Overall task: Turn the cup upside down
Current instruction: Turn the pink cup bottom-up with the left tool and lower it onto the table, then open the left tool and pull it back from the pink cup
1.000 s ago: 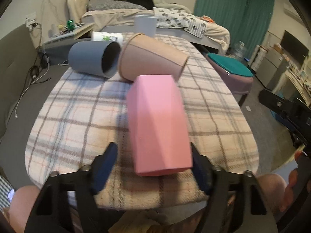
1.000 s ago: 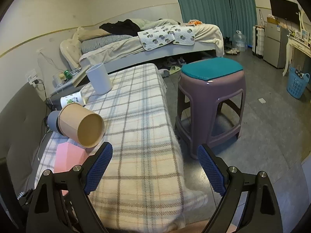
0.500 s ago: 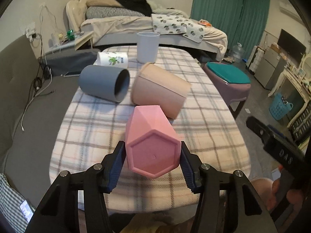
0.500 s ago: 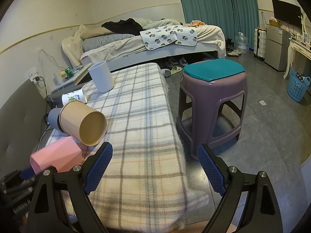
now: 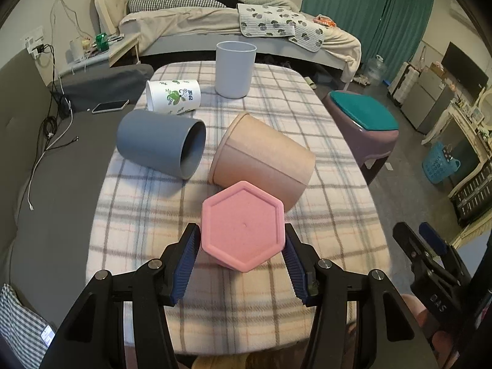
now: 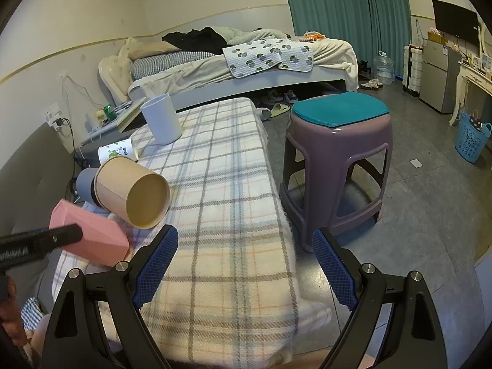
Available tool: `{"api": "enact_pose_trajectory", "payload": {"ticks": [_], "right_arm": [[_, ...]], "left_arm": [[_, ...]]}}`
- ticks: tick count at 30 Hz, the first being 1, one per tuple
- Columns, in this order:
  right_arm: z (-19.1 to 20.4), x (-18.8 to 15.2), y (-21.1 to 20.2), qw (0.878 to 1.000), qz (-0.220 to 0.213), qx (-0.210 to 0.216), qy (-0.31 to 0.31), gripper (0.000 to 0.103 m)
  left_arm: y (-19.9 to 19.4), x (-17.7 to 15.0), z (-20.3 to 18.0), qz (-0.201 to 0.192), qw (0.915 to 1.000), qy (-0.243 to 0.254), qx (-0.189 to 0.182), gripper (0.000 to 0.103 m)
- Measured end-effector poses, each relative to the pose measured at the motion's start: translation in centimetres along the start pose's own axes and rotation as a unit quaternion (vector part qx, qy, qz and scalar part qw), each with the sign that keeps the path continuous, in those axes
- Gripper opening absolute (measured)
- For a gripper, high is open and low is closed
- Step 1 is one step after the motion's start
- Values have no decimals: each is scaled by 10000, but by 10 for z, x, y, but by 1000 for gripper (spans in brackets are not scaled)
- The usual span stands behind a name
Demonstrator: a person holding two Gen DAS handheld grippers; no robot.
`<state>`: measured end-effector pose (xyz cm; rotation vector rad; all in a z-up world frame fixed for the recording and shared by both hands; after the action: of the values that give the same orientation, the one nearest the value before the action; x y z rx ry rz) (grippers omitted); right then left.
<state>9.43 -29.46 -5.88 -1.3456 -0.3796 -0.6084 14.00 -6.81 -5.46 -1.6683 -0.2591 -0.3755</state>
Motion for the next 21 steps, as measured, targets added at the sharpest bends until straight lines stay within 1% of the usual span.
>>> {"api": "enact_pose_trajectory", "payload": {"ticks": [4,6,7,8,9,13,17,20,21], "right_arm": [[-1,0,1,10000,3,-2,18,89],[-2,0,1,10000,7,5,47,89],[-2,0,2,10000,12,8,54,89],[-2,0,2,10000,18,13,51,89],[-2,0,2,10000,5,5,39,89],[2,0,1,10000,-44,-23,-68,89],[7,-1,-4,9998,-138,-32,-141,89],[12,-1,-12,9993,-283,-20,-238,89],[15,-2,-17,9988,-389,-5,-301,89]], "left_arm": [[0,-1,-2,-104,9999,39,67,55],[-2,-1,-2,-232,9996,29,176,57],[-2,-1,-1,-307,9992,23,257,60],[-3,0,0,-349,9989,28,312,70],[-3,0,1,-373,9988,28,313,74],[-10,2,4,-500,9983,-10,282,74],[-25,2,6,-674,9973,5,277,74],[-42,1,6,-885,9957,29,264,74],[-47,0,6,-958,9951,34,259,74]]}}
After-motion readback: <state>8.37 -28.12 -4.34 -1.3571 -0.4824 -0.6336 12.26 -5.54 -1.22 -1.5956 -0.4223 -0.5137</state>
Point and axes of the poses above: each gripper's, at about its wrist camera, not at the fingertips, and y roughly the way its jaws point, z to its left, x to its top, the point moved 3 cm from there along y, roughly the way its jaws point, and after that the axes turned 10 degrees about z, right-handed, at the moved point
